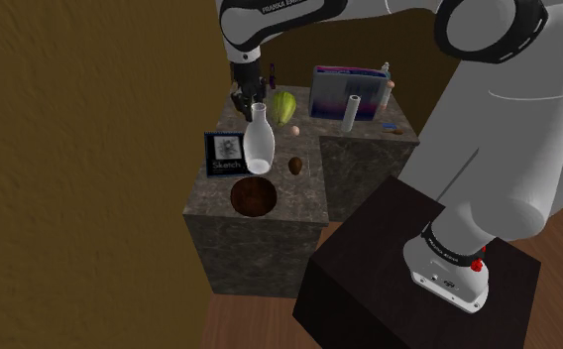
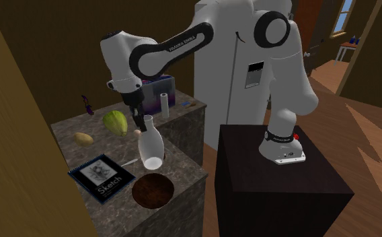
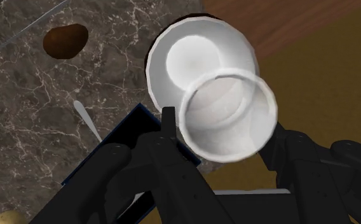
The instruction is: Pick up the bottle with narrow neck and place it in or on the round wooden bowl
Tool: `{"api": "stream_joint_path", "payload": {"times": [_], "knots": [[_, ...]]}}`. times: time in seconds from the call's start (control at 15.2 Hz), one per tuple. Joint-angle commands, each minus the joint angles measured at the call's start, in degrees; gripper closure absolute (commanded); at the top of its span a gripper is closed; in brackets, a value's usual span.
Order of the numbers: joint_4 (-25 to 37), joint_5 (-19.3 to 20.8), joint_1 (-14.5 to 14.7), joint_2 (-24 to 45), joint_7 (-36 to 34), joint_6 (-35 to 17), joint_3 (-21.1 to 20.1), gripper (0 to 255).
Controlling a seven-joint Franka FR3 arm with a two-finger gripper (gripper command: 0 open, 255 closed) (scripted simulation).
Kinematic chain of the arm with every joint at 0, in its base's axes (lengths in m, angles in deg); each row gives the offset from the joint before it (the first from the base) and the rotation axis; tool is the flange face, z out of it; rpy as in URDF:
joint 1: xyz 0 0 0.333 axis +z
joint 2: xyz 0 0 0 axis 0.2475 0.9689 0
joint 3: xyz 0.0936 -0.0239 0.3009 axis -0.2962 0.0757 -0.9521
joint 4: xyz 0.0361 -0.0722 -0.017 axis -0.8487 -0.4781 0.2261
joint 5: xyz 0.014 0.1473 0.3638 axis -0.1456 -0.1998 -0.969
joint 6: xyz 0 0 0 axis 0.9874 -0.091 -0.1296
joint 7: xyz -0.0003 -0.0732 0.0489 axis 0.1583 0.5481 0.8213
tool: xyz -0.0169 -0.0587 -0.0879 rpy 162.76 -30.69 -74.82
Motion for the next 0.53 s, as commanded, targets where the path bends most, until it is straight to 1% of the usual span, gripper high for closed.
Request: {"api": "stream_joint_path", "payload": {"times": [0.0, 0.46], "knots": [[6.68, 0.25, 1.01, 3.60, -1.03, 3.13, -0.26, 255], [3.05, 0.42, 0.98, 4.77, -1.24, -1.66, -0.15, 255]]}}
